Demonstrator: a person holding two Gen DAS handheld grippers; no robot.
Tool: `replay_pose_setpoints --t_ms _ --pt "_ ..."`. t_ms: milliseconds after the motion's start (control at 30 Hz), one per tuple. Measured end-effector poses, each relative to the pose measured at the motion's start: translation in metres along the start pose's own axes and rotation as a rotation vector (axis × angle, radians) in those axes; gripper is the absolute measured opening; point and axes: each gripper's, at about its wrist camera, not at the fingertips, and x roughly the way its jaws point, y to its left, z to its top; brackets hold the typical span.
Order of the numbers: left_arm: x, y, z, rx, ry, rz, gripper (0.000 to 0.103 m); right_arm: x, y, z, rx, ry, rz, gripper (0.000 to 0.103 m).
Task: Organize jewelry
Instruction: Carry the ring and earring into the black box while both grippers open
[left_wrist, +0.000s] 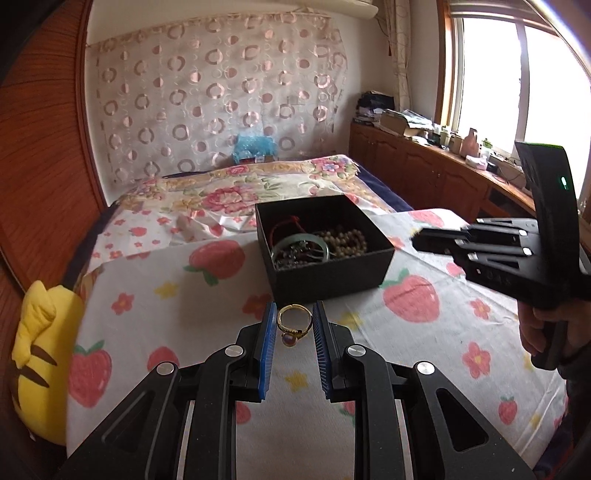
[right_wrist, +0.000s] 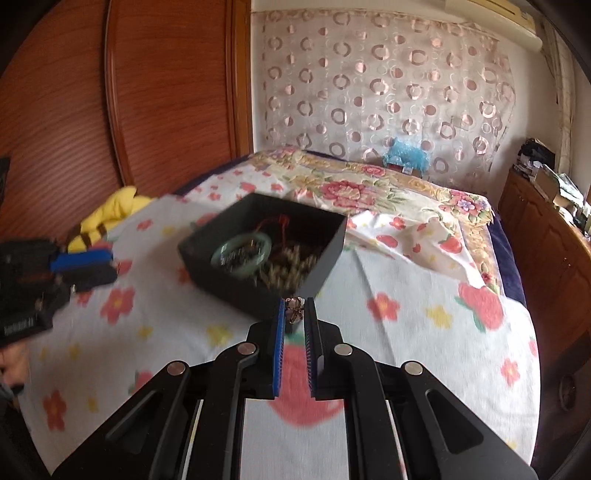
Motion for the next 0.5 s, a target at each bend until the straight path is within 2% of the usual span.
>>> replay_pose_setpoints --t_ms 233,500 --pt "0.01 0.006 0.013 -0.002 0.003 0.009 0.019 0.021 0.003 0.029 0.009 -0.012 0.033 0.012" --pt "0.025 0.007 0.032 0.006 0.008 0.028 0.019 0.039 0.005 0.043 0.007 0.003 0.031 0.012"
